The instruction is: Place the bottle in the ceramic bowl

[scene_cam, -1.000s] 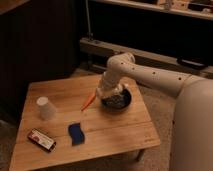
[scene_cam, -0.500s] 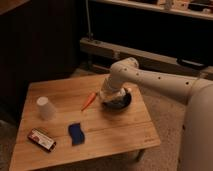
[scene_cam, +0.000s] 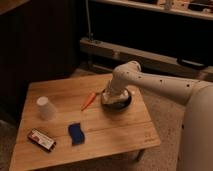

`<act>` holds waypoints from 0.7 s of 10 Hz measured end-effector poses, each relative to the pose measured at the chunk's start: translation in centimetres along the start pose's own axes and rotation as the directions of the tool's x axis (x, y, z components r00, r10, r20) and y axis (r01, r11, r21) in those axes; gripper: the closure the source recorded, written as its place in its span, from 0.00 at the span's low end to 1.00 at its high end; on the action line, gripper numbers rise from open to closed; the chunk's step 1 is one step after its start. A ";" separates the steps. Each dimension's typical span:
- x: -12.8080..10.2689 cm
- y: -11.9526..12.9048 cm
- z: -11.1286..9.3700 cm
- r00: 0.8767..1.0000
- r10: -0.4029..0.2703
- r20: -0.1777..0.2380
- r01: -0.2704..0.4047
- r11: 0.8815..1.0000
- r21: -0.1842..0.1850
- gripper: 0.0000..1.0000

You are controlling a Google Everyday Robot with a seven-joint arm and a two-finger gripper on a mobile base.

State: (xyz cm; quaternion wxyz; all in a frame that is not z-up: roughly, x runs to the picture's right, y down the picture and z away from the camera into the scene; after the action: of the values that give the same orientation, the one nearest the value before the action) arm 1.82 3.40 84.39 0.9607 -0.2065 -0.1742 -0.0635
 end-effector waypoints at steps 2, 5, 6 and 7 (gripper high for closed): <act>0.2 -0.2 0.4 1.000 0.005 -0.008 -0.005 1.000 -0.002 0.68; 0.1 -0.2 0.4 1.000 0.012 -0.014 -0.012 1.000 0.005 0.48; 0.1 -0.3 0.3 1.000 0.011 -0.014 -0.011 1.000 0.007 0.48; -0.1 -0.3 0.4 1.000 0.010 -0.013 -0.010 1.000 0.006 0.48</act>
State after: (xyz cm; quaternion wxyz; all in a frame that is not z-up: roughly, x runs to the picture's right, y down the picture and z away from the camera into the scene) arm 1.59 3.32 84.83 0.9627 -0.2043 -0.1670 -0.0597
